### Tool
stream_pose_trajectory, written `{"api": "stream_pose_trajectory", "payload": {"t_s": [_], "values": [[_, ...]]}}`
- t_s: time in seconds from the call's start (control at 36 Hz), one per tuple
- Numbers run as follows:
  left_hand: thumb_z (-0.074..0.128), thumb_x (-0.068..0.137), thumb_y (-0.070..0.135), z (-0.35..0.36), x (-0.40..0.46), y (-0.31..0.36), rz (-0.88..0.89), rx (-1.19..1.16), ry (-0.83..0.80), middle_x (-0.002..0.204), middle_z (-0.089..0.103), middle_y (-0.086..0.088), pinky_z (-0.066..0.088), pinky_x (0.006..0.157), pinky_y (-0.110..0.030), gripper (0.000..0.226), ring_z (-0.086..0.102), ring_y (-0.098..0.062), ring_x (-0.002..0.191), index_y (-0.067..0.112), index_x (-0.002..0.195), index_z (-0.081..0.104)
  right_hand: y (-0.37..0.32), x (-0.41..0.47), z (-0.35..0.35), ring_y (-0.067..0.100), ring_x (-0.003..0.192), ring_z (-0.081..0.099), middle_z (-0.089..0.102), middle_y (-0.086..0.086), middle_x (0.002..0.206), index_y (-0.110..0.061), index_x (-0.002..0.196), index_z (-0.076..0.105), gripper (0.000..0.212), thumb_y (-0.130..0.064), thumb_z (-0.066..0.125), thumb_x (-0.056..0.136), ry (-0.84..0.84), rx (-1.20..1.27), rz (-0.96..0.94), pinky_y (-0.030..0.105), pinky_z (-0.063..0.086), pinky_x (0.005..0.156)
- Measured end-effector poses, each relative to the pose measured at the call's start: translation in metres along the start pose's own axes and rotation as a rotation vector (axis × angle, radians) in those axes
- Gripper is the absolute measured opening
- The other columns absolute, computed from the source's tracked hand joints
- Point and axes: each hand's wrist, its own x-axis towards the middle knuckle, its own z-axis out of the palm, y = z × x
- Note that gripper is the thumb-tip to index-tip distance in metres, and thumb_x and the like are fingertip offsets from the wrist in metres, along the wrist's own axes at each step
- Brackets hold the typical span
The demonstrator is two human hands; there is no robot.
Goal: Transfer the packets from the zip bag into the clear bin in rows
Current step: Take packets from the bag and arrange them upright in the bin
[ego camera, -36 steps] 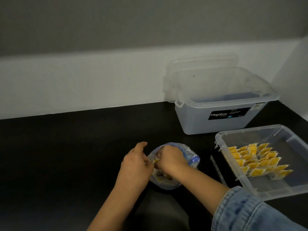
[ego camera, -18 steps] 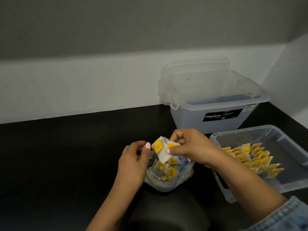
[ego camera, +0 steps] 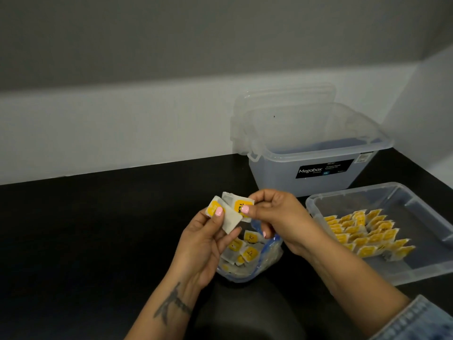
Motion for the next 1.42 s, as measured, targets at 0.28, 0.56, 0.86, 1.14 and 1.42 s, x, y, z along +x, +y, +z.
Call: {"api": "stream_pose_trajectory", "payload": {"t_s": [0.28, 0.56, 0.86, 1.14, 1.42], "values": [[0.058, 0.082, 0.016, 0.007, 0.000, -0.007, 0.096, 0.146, -0.005, 0.093, 0.073, -0.010, 0.060, 0.067, -0.028, 0.022, 0.072, -0.018, 0.081, 0.007, 0.102, 0.062, -0.005, 0.002, -0.015, 0.005, 0.034, 0.040, 0.068, -0.005, 0.060, -0.016, 0.080, 0.070, 0.010, -0.006, 0.072, 0.079, 0.109, -0.051, -0.086, 0.014, 0.035, 0.037], [0.060, 0.081, 0.011, 0.034, 0.001, -0.026, 0.178, 0.300, -0.003, 0.085, 0.071, -0.003, 0.058, 0.060, -0.023, 0.014, 0.071, -0.014, 0.079, 0.013, 0.094, 0.065, -0.050, -0.016, -0.092, 0.003, 0.056, 0.062, 0.069, -0.003, 0.065, -0.021, 0.073, 0.068, 0.016, -0.012, 0.081, 0.070, 0.078, -0.592, -0.263, 0.022, 0.054, 0.062], [0.064, 0.075, 0.014, 0.087, 0.001, -0.065, 0.273, 0.475, -0.096, 0.078, 0.071, 0.010, 0.059, 0.067, -0.028, 0.017, 0.069, -0.008, 0.079, 0.017, 0.092, 0.063, -0.055, -0.047, -0.204, -0.004, 0.069, 0.062, 0.068, -0.014, 0.070, -0.035, 0.068, 0.065, 0.018, -0.027, 0.081, 0.071, 0.000, -1.174, -0.142, 0.014, 0.049, 0.065], [0.064, 0.067, 0.022, 0.124, 0.002, -0.093, 0.322, 0.504, -0.118, 0.082, 0.071, 0.001, 0.058, 0.066, -0.024, 0.025, 0.070, -0.013, 0.082, 0.013, 0.091, 0.064, -0.010, -0.053, -0.250, -0.008, 0.070, 0.058, 0.060, -0.021, 0.072, -0.032, 0.083, 0.068, 0.011, -0.020, 0.069, 0.084, -0.221, -1.408, 0.036, 0.012, 0.049, 0.075], [0.066, 0.068, 0.020, 0.146, 0.007, -0.112, 0.325, 0.536, -0.086, 0.086, 0.072, -0.003, 0.056, 0.063, -0.024, 0.025, 0.070, -0.020, 0.086, 0.013, 0.091, 0.065, 0.018, -0.049, -0.268, 0.003, 0.076, 0.054, 0.052, -0.013, 0.071, -0.030, 0.064, 0.049, 0.027, -0.018, 0.063, 0.083, -0.412, -1.654, 0.104, 0.017, 0.046, 0.069]]}}
